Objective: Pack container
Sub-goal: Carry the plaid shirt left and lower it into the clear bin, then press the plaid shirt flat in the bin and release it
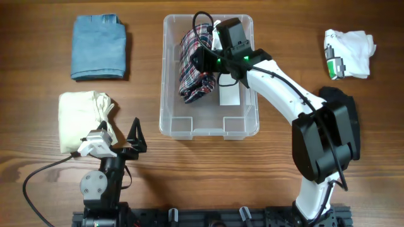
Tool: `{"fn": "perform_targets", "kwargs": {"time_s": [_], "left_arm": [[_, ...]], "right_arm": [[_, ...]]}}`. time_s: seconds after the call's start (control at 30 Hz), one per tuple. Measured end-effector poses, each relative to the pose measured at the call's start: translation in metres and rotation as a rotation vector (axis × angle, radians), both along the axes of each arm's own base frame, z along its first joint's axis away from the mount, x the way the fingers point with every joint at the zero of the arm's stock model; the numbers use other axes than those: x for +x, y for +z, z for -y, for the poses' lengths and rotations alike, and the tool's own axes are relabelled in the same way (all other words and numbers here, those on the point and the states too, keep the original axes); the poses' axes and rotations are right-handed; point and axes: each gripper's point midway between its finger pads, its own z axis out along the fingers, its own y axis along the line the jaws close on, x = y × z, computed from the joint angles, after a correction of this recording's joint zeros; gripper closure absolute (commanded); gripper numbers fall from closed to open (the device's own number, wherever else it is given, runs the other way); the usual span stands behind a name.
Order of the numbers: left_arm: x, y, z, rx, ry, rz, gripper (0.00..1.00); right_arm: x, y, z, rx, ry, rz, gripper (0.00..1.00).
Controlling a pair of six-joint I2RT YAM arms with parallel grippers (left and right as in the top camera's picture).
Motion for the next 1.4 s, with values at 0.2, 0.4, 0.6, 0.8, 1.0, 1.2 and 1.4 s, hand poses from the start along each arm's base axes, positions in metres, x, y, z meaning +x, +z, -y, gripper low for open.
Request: {"fn": "perform_targets", "kwargs": {"time_s": [0.2, 0.4, 0.6, 0.8, 1.0, 1.2, 1.4], "left_arm": [[0.000, 0.000, 0.000, 0.000, 0.000, 0.000, 0.00], [0.000, 0.000, 0.000, 0.000, 0.000, 0.000, 0.00], [0.000, 0.000, 0.000, 0.000, 0.000, 0.000, 0.00], [0.000, 0.000, 0.000, 0.000, 0.000, 0.000, 0.00], [0.000, 0.000, 0.000, 0.000, 0.000, 0.000, 0.00], [0.000, 0.000, 0.000, 0.000, 0.000, 0.000, 0.00], [0.000, 0.000, 0.000, 0.000, 0.000, 0.000, 0.00]], "right_arm": [[0.000, 0.000, 0.000, 0.002, -0.002, -0.001, 0.20], [0.000, -0.007, 0.011, -0.056, -0.043, -0.016, 0.17], [0.000, -0.003, 0.052, -0.297, -0.131, -0.036, 0.18], [0.007, 0.026, 0.072, -0.401, -0.177, 0.031, 0.72], [0.003, 0.020, 0.084, -0.468, -0.187, 0.015, 0.95], [-0.001, 0.002, 0.098, -0.557, -0.205, -0.024, 0.96], [-0.006, -0.007, 0.097, -0.586, -0.190, -0.047, 0.96]]}}
